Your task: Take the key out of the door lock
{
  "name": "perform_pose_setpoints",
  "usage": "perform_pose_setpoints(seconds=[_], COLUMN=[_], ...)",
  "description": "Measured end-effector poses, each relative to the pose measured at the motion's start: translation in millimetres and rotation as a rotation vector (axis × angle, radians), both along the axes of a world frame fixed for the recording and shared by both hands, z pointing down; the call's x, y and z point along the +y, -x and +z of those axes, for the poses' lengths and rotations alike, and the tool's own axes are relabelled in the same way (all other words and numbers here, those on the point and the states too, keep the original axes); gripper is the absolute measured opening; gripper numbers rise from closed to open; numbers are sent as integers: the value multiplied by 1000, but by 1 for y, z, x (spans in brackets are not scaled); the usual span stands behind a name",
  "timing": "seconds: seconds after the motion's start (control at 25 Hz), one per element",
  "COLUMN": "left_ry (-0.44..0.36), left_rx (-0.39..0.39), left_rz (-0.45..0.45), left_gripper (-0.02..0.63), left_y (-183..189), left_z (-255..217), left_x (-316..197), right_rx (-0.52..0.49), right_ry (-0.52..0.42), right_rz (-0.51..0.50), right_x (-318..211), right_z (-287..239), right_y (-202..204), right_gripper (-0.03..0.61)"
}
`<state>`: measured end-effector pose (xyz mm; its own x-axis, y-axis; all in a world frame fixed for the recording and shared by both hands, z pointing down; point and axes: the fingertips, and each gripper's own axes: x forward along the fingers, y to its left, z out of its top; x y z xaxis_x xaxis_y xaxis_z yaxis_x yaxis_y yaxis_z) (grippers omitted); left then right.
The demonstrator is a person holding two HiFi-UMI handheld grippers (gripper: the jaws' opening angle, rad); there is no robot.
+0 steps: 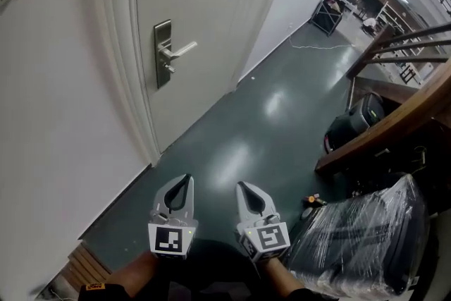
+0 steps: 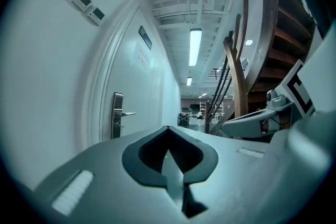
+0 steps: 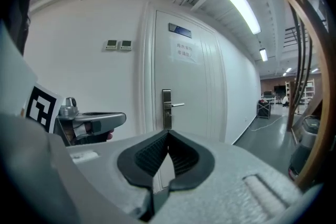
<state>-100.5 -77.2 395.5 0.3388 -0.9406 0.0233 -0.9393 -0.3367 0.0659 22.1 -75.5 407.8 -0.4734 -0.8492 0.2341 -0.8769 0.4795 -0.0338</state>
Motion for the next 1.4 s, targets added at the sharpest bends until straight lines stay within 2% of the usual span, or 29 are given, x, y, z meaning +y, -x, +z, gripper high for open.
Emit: perform_pose_setpoints(seconds=[0.12,0.24,0.44,0.64,0.92,1.08,1.12,1.28,1.36,1.4], left_ry=[-17,4,13,20,29,46,52,84,101,107], left_rx=[15,15,-4,-19,-26,-24,-21,-17,-22,-25], left_rz=[-59,-123,-225,-358,-532,-636,-659,-743,-778,-796], left_gripper=[17,17,17,17,17,18,18,21,91,94], left_y=[27,52,74,98,105,114,117,129,135,138], left_z=[-4,2,6,14,10,16,19,29,34,35], left_x=[-19,-34,-66,-125,-207,-237,-242,-258,-262,-263], right_rx=[-14,-7,-25,-60,-74,-132,-154,-249,-301,-326], right_ry=[-7,-18,-6,9,76,186,226,401,487,529], right_rz=[-48,-87,-193,-339,-571,-712,-744,-834,-864,-877], right_x=[-26,-54,-102,-174,-272,-311,-320,-351,-362,-367], right_z=[1,-4,4,21,25,36,39,56,63,66], right_y=[23,43,64,93,121,147,153,180,194,201], right_gripper=[-8,-8,-9,-8,-8,-7,37,83,95,98])
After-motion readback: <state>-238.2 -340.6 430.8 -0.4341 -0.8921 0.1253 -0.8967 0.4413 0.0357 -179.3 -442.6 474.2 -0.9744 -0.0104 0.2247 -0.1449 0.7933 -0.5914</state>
